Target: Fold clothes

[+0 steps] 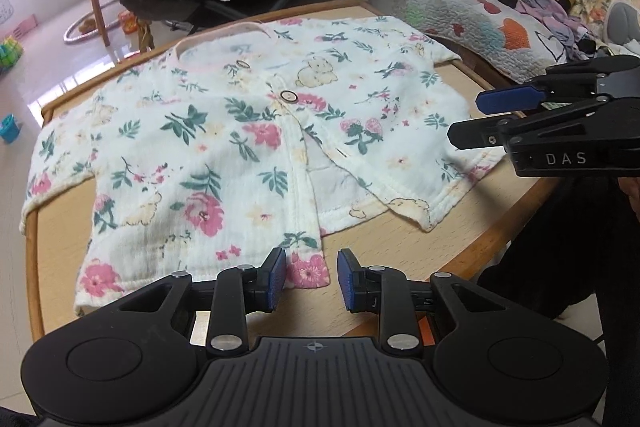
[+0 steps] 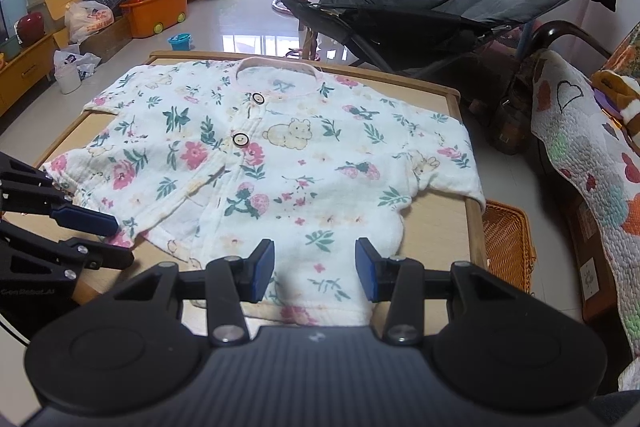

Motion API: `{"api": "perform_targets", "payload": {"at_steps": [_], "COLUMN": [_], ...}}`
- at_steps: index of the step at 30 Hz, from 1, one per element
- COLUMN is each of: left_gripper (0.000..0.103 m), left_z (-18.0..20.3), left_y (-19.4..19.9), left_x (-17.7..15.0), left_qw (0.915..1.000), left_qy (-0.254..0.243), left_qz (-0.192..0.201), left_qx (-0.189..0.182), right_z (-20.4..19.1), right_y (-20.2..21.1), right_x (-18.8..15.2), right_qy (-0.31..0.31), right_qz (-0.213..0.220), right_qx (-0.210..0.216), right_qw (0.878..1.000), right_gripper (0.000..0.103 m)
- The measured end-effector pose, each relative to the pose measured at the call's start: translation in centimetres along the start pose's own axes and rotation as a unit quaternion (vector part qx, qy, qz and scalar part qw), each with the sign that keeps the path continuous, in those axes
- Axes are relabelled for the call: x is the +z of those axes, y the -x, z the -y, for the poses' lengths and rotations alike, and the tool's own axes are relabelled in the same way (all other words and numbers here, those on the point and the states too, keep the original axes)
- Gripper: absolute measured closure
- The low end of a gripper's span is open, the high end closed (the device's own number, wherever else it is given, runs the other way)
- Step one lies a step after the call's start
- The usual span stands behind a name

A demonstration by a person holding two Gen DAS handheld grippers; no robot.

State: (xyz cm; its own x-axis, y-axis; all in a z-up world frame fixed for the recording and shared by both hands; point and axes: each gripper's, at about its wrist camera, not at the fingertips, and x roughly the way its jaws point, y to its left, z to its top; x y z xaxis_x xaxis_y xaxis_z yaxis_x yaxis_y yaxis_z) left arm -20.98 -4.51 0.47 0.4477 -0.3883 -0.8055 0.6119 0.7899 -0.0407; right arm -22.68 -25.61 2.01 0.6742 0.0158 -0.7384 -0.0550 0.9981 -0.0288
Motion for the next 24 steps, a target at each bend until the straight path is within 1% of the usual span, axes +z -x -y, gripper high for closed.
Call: {"api": "perform_targets", "payload": {"at_steps": [6,8,13,15,16,20,24], "left_gripper": [0.075,0.086,0.088,0.092,0.092,0.093,0.094], "left_z": [0.6,0.8,0.7,0.7,0.5,-0.8,-1.9], "left_y": [-0.7,-0.8,-0.5,-0.4,-0.3,0.0,0.4], "left_x": [0.9,0.9,1.0,1.1,1.2,1.4,1.9], "left_qw": [1.0,0.9999,0.9998,0.9998,0.9999,0.9987,0.9932], "left_qy": [0.001,-0.007,-0.013,-0.012,-0.007,0.046,0.101], "left_qz": [0.003,0.001,0.002,0.001,0.0,0.005,0.012], "left_qx": [-0.002,0.01,0.014,0.014,0.009,-0.021,-0.057], "right_z": [0.0,0.0,-0.2,-0.2,-0.3,-0.2,-0.2], "right_y": [-0.3,-0.3,-0.4,-0.3,-0.2,0.0,-0.1], "right_x": [-0.1,-0.1,0.0,0.0,0.0,0.0,0.1], "right_qy": [0.001,0.001,0.003,0.005,0.005,0.004,0.002], "right_qz": [-0.006,-0.007,-0.009,-0.007,-0.006,-0.002,-0.002], "right_qx": [-0.001,-0.001,-0.002,-0.001,-0.001,0.0,0.001], "right_qw": [1.0,1.0,1.0,1.0,1.0,1.0,1.0], "right_gripper": [0.059,0.059,0.059,0.059,0.059,0.059,0.059]}}
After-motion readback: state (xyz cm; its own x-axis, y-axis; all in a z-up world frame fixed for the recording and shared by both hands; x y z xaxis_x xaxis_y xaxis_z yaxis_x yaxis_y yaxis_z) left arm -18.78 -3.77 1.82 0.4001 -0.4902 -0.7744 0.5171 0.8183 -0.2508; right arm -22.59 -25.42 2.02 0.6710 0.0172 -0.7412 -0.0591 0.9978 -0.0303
